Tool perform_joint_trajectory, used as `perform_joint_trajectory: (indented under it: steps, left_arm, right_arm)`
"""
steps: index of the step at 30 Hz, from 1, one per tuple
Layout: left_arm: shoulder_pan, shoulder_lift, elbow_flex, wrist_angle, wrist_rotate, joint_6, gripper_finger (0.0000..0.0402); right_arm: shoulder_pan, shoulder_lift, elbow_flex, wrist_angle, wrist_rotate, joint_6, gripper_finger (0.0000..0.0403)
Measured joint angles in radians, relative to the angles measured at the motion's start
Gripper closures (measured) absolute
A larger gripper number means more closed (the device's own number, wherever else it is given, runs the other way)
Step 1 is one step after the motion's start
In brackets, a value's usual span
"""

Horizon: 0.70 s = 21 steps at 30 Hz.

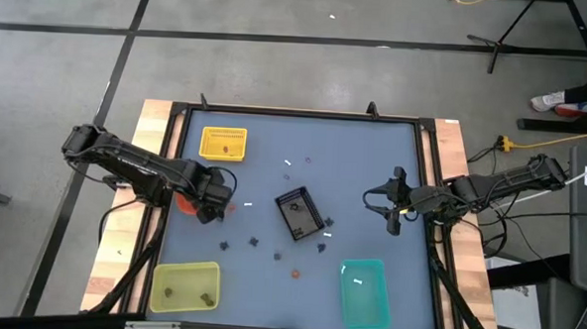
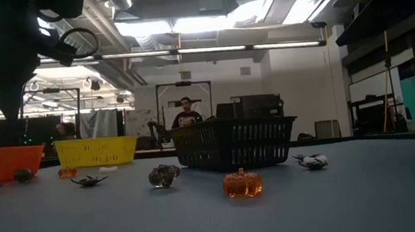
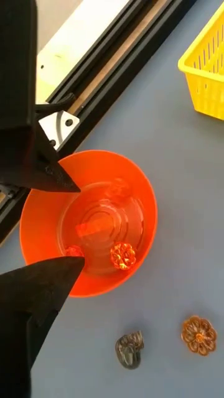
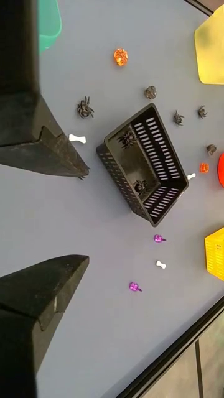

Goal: Sort Halloween decoration
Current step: Put the black spider toy into the black bin

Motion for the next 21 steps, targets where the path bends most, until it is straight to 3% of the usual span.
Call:
perform_joint_trajectory:
  steps: [11,17,21]
  left_arm:
    - [0.0,0.0,0.0,0.133,0.005,0.0,0.0174]
    - [-0.004,0.0,0.0,0.369,0.007,0.02,0.0177]
    - [-0.031,0.0,0.0,0.591,0.008,0.144,0.0188]
  right_arm:
    - [0.0,0.0,0.0,0.0,0.0,0.0,0.0187]
    - [0.0,0.0,0.0,0.0,0.0,0.0,0.0187]
    - [0.0,0.0,0.0,0.0,0.0,0.0,0.0187]
